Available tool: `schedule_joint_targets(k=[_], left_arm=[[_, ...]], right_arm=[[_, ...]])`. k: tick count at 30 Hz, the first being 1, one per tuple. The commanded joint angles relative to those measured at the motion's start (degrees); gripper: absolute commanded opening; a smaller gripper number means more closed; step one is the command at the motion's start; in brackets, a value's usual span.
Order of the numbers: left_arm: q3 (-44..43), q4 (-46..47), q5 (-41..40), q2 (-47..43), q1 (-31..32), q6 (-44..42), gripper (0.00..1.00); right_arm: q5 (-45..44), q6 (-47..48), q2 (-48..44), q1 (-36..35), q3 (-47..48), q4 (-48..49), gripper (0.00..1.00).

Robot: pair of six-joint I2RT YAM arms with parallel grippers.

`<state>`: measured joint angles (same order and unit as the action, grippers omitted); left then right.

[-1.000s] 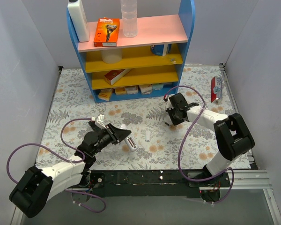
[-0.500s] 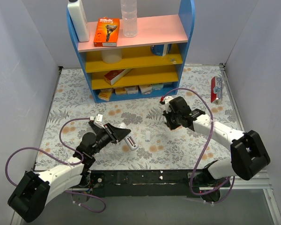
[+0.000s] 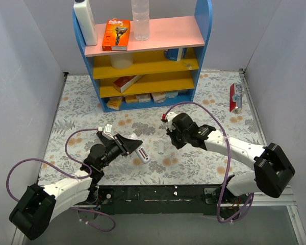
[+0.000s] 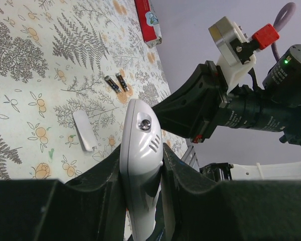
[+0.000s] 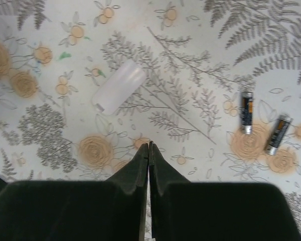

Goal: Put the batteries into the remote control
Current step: Pick up the battery from the center of the board.

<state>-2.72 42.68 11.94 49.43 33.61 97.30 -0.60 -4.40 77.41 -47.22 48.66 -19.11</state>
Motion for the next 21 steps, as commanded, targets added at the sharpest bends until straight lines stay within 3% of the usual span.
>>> schedule_joint_targets(k=[1,2,3,6,14,21], left_arm=[[3.42,2.68,-0.87,0.05,0.06,0.61,0.00],[3.51,2.50,-1.04,-0.03,0.14,0.79,0.00],[3.60,2.15,-1.05,-0.12,0.14,0.70,0.00],[3.51,1.71,-0.96,-0.47,0.06,0.79,0.00],[3.42,1.27,-0.96,-0.74,0.14,0.44,0.00],[3.42,1.97,-0.43,0.40,0.14,0.26,0.00]], right_arm=[[-10.64,-0.96,2.48,2.21,2.66,-1.00,0.14],[-10.56,-0.87,3.88,3.09,2.84,-1.27,0.19],[-10.47,-0.61,4.41,3.97,3.01,-1.10,0.31],[-10.03,0.18,6.52,7.66,3.45,-0.84,0.45],[-10.56,0.19,10.57,16.28,3.10,0.30,0.44],[-10.04,0.19,13.64,19.01,2.66,1.45,0.36]])
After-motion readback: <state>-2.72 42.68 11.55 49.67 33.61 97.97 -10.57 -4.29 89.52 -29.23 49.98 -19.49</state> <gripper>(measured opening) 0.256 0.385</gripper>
